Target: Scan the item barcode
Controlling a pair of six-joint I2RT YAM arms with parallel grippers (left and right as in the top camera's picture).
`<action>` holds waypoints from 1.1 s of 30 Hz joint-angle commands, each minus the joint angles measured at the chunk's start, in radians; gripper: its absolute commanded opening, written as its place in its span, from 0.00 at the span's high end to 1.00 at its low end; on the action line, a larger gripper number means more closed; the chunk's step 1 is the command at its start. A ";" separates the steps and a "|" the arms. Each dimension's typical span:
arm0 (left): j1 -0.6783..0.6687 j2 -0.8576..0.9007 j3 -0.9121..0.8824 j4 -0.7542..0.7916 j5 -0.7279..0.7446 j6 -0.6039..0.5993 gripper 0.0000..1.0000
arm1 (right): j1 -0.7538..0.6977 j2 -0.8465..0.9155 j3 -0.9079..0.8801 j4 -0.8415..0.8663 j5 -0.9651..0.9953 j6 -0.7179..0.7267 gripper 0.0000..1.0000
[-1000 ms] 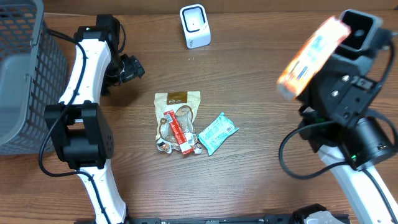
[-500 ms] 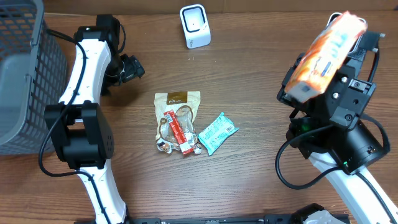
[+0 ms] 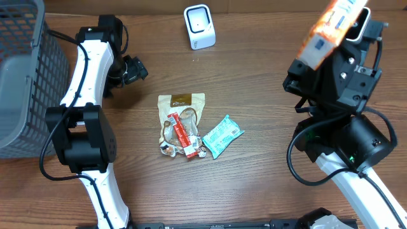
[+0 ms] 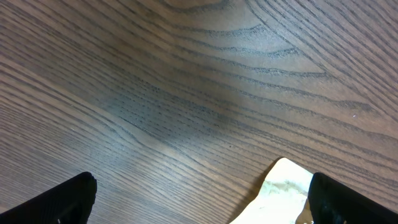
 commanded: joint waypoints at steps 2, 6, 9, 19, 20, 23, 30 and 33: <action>-0.007 -0.016 0.016 0.000 -0.010 0.012 0.00 | 0.003 -0.015 0.002 -0.002 -0.006 0.139 0.96; -0.007 -0.016 0.016 0.000 -0.010 0.012 0.00 | 0.003 -0.015 0.002 0.022 -0.008 0.139 0.96; -0.007 -0.016 0.016 0.000 -0.010 0.012 0.00 | 0.003 -0.015 0.002 0.034 -0.053 0.139 0.96; -0.007 -0.016 0.016 0.000 -0.010 0.012 0.00 | 0.003 -0.013 0.002 -0.505 -0.481 -0.268 0.96; -0.007 -0.016 0.016 0.000 -0.010 0.012 0.00 | 0.003 -0.013 0.002 -0.615 -0.496 -0.316 0.96; -0.007 -0.016 0.016 0.000 -0.010 0.012 0.00 | 0.003 0.000 0.002 -1.093 -0.487 -0.592 0.96; -0.007 -0.016 0.016 0.000 -0.010 0.012 0.00 | 0.003 0.086 0.002 -1.653 -0.446 -1.175 0.96; -0.007 -0.016 0.016 0.000 -0.010 0.012 0.00 | 0.003 0.115 0.002 -1.702 -0.600 -1.277 0.96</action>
